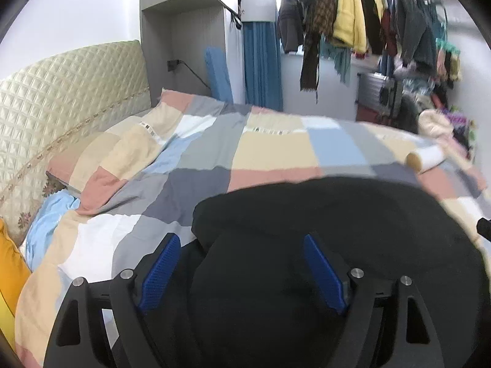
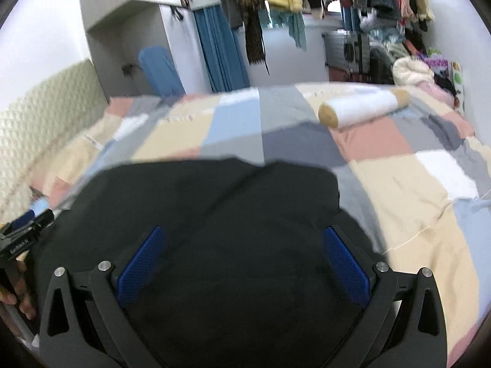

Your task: Fold large clothes

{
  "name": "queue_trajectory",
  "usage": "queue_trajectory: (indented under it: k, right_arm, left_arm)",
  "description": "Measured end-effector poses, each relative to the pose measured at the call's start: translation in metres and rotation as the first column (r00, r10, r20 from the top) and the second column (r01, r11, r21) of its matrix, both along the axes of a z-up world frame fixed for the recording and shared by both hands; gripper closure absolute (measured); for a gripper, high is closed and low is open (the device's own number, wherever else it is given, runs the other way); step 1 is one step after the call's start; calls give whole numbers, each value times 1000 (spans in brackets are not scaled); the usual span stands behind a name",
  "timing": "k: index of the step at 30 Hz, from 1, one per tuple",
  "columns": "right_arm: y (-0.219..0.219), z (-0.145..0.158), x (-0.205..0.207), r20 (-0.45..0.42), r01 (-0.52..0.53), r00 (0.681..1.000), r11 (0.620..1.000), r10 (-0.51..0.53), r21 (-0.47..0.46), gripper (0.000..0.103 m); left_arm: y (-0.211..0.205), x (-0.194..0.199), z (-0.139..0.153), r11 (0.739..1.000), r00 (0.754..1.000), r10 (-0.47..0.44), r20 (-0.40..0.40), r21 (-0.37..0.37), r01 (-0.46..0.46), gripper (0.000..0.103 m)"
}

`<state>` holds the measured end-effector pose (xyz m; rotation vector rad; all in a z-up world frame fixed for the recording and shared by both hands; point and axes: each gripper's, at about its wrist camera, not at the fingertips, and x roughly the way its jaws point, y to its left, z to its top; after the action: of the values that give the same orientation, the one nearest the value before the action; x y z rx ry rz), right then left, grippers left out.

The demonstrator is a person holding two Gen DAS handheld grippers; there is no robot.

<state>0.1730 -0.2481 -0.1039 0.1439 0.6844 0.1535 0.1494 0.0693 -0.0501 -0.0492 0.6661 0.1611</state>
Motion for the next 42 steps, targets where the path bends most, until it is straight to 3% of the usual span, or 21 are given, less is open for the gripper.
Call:
queue_trajectory:
  k: [4, 12, 20, 29, 34, 38, 42]
  right_arm:
    - [0, 48, -28, 92, -7, 996, 1000, 6, 20, 0]
    - [3, 148, -94, 242, -40, 970, 998, 29, 43, 0]
    - [16, 204, -169, 377, -93, 923, 995, 78, 21, 0]
    - [26, 213, -233, 447, -133, 888, 991, 108, 25, 0]
    - [26, 204, -257, 439, -134, 891, 991, 113, 17, 0]
    - [30, 190, -266, 403, -141, 907, 990, 124, 13, 0]
    - [28, 174, -274, 373, -165, 918, 985, 135, 51, 0]
  left_arm:
    - [0, -29, 54, 998, 998, 1, 66, -61, 3, 18]
    - [-24, -108, 164, 999, 972, -35, 230, -10, 39, 10]
    - [-43, -186, 225, 997, 936, -74, 345, -8, 82, 5]
    - [-53, -247, 231, 991, 923, -109, 369, -30, 129, 3]
    - [-49, -272, 225, 985, 922, -125, 367, -64, 160, 3]
    - [-51, -282, 208, 981, 935, -125, 331, -100, 166, 3]
    - [-59, -281, 187, 979, 947, -154, 281, -89, 186, 3]
